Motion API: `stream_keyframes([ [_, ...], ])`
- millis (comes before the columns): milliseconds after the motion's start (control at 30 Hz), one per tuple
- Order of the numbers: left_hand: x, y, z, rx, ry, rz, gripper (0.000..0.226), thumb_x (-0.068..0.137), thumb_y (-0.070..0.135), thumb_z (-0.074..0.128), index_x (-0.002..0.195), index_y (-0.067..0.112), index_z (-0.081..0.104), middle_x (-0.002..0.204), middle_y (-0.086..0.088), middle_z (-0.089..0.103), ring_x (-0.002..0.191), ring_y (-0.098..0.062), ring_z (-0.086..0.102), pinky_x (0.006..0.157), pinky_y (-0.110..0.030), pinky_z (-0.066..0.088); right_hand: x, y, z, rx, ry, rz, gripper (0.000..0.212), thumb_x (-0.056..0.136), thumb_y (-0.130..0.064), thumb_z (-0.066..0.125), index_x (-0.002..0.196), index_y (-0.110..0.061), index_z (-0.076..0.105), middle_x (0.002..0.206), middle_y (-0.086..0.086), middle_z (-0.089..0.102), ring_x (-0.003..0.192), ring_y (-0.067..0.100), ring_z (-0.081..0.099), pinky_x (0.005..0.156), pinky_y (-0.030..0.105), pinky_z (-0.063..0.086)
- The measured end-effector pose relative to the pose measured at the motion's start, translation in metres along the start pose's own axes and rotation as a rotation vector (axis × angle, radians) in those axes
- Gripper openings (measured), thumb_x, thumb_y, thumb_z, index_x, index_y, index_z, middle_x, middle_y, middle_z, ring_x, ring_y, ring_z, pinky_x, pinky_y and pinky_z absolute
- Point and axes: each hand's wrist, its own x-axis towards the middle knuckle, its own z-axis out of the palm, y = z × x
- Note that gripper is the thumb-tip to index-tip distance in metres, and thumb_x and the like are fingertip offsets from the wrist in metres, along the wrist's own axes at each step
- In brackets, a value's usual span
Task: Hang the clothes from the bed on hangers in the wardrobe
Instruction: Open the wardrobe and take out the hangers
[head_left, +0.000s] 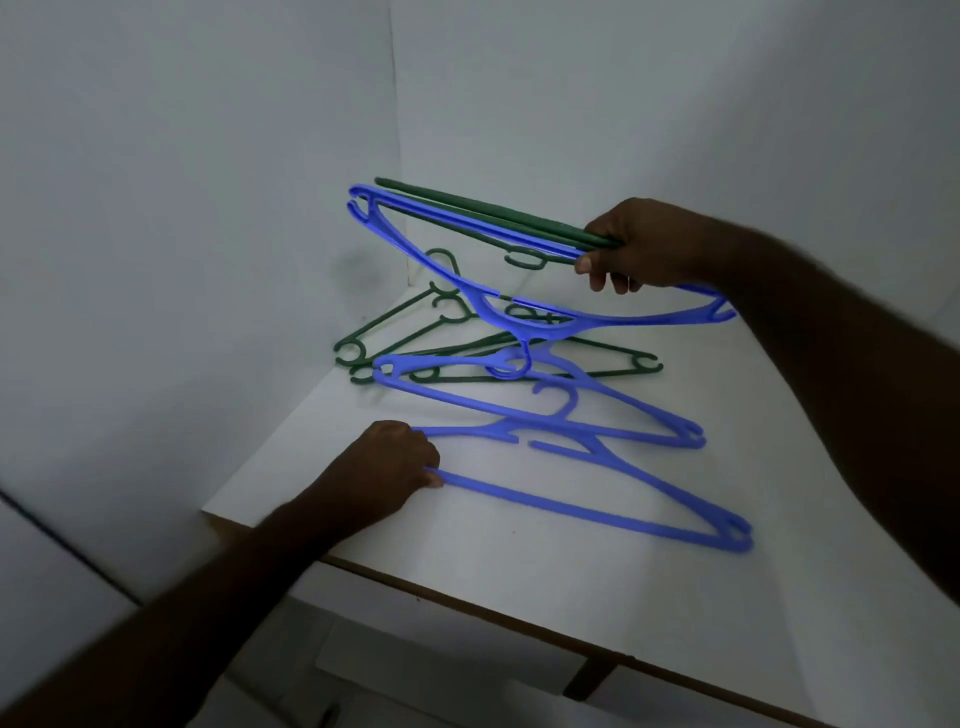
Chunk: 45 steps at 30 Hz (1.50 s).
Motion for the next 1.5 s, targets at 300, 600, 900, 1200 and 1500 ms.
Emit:
stream_keyframes([
  [300, 0.019, -0.008, 0.016, -0.229, 0.215, -0.317, 0.039, 0.078, 0.019, 0.078, 0.113, 0.008, 0.067, 0.124, 0.006, 0.057, 0.106, 0.012, 0.047, 0.088, -0.001, 0.04, -0.004, -0.02, -0.007, 0.063, -0.05, -0.02, 0.017, 0.099, -0.02, 0.056, 0.088, -0.009, 0.063, 0.081, 0.004, 0.074, 0.049, 0.007, 0.052, 0.049, 0.021, 0.047],
  [600, 0.011, -0.016, 0.021, -0.065, 0.392, -0.23, 0.028, 0.082, 0.018, 0.053, 0.097, -0.002, 0.067, 0.095, -0.019, 0.068, 0.086, -0.039, 0.067, 0.081, -0.04, 0.051, -0.012, -0.029, -0.001, -0.016, -0.082, 0.017, 0.023, 0.1, -0.024, 0.055, 0.08, -0.015, 0.06, 0.07, -0.002, 0.071, 0.044, 0.003, 0.052, 0.057, 0.028, 0.046],
  [900, 0.02, -0.013, -0.026, -1.442, 0.599, -1.09, 0.032, 0.099, 0.044, 0.041, 0.095, 0.017, 0.056, 0.074, -0.009, 0.069, 0.05, -0.021, 0.064, 0.047, -0.026, 0.049, -0.019, -0.028, 0.008, -0.074, -0.074, 0.053, 0.025, 0.101, -0.025, 0.053, 0.077, -0.018, 0.059, 0.047, -0.016, 0.061, 0.04, 0.0, 0.05, 0.053, 0.025, 0.043],
  [1200, 0.042, -0.007, -0.026, -1.238, 0.619, -1.025, 0.015, 0.1, 0.015, 0.05, 0.086, 0.016, 0.055, 0.057, -0.008, 0.058, 0.033, -0.009, 0.042, 0.035, -0.016, 0.033, -0.031, -0.031, 0.011, -0.082, -0.151, -0.079, 0.018, 0.1, -0.021, 0.054, 0.089, -0.011, 0.063, 0.06, -0.022, 0.066, 0.05, 0.004, 0.055, 0.054, 0.015, 0.045],
  [1500, 0.037, -0.024, -0.024, -1.227, 0.576, -1.056, 0.02, 0.099, 0.01, 0.048, 0.079, 0.01, 0.051, 0.048, -0.003, 0.057, 0.033, -0.007, 0.04, 0.034, -0.015, 0.03, -0.045, -0.034, 0.006, -0.224, -0.012, -0.236, 0.012, 0.097, -0.019, 0.057, 0.088, -0.017, 0.065, 0.08, -0.005, 0.069, 0.073, 0.019, 0.066, 0.073, 0.034, 0.052],
])
